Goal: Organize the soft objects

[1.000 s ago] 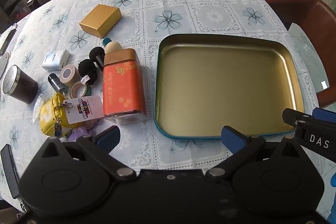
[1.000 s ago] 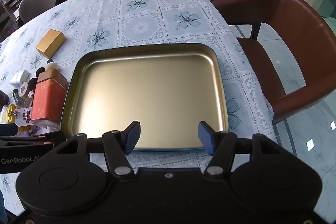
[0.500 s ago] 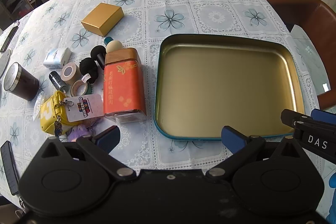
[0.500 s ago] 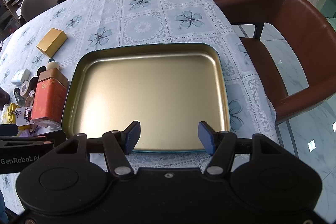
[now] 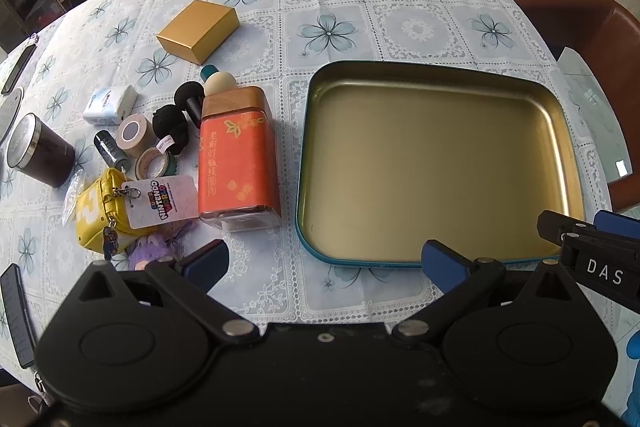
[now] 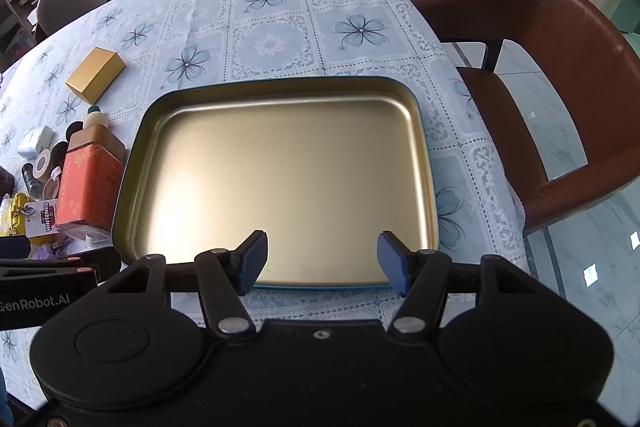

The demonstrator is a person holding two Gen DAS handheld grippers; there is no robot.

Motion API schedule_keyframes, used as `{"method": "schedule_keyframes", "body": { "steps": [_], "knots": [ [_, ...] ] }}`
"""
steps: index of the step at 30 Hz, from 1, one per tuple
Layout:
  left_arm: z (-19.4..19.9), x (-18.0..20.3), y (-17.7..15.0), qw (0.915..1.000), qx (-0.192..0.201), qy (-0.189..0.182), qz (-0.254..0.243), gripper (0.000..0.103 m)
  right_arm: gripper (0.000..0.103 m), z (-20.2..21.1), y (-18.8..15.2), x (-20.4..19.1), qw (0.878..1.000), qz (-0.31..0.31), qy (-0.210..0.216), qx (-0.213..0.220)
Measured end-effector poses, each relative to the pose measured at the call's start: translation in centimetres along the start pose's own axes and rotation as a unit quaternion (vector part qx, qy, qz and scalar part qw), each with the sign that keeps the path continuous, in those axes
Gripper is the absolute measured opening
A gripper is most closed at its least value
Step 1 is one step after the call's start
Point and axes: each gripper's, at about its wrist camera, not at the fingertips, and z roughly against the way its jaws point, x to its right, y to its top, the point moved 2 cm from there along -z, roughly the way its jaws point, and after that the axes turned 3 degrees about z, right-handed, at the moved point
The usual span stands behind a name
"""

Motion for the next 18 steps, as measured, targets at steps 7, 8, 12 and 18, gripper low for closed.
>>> {"method": "schedule_keyframes", "body": {
  "steps": [7,8,12,18],
  "knots": [
    [-0.17,-0.11,0.1,1.0,0.0,0.003,-0.001,0.103,0.059,-0.11,0.01,-0.11,1.0,0.0,-0.002,-0.004],
    [-0.22,-0.15,0.11,1.0,0.0,0.002,-0.001,0.103,0.059,-0.15,0.03,-0.07,1.0,0.0,-0.002,-0.005],
    [-0.36,-0.24,0.12,1.0,-0.002,0.002,0.0,0.103,0.059,-0.26,0.06,-0.19,1.0,0.0,-0.003,-0.007],
    [-0.43,-0.44,0.17,1.0,-0.003,0.003,0.004,0.103,0.059,-0.28,0.1,-0.27,1.0,0.001,-0.004,-0.007]
  ]
}}
